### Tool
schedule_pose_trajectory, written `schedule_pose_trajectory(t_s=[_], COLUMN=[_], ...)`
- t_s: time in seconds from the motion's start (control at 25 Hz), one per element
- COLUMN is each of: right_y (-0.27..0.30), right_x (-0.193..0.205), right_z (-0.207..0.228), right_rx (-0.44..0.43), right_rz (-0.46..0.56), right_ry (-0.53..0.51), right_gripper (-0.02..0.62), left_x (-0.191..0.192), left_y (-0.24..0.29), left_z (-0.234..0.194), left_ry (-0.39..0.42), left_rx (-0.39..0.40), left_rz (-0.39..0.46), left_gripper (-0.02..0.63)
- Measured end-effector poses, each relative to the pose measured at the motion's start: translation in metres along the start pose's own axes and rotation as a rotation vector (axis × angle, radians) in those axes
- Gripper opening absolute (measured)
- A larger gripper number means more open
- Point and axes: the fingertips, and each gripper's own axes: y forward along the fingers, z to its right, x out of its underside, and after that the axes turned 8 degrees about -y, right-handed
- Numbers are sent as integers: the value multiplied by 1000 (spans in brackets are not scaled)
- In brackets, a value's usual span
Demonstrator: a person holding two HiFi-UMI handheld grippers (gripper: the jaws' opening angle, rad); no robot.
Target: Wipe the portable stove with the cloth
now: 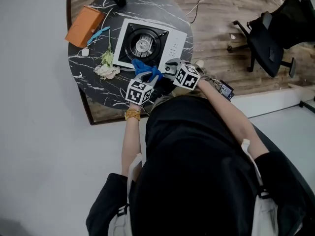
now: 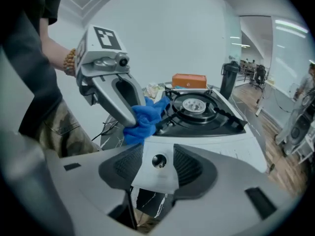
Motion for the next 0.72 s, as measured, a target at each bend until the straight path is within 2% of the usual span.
schedule_pose_trajectory(t_s=[0.08, 0.12, 0.2, 0.24, 0.28, 0.32, 0.4, 0.48, 0.6, 0.72], right_y=[-20, -33, -53, -60, -64, -66, -65, -56, -39, -18], right_x=[-22, -39, -76, -92, -104, -110, -108, -87, -38, -16], right_z=[-5, -9, -20, -25, -26, -24, -16, -6, 13, 16], right_rx=[-2, 4, 11, 18, 28, 37, 37, 53, 117, 100], right_rz=[97, 162, 279, 325, 362, 389, 400, 327, 135, 12], right_ry=[-76, -125, -211, -230, -224, -198, -134, -94, -45, -80], right_gripper=[198, 213, 229, 230, 230, 230, 178, 144, 143, 140], left_x=[-18, -33, -63, -75, -82, -86, -87, -82, -64, -38], left_y=[-21, -35, -64, -75, -82, -86, -84, -74, -65, -54], left_z=[9, 17, 41, 53, 61, 64, 61, 53, 26, -20], left_ry=[-66, -112, -208, -241, -253, -247, -234, -222, -201, -320], left_rx=[110, 199, 427, 528, 595, 624, 614, 546, 361, 145], left_rz=[95, 169, 306, 348, 368, 374, 360, 333, 324, 310], left_gripper=[60, 61, 64, 64, 64, 66, 74, 101, 112, 112])
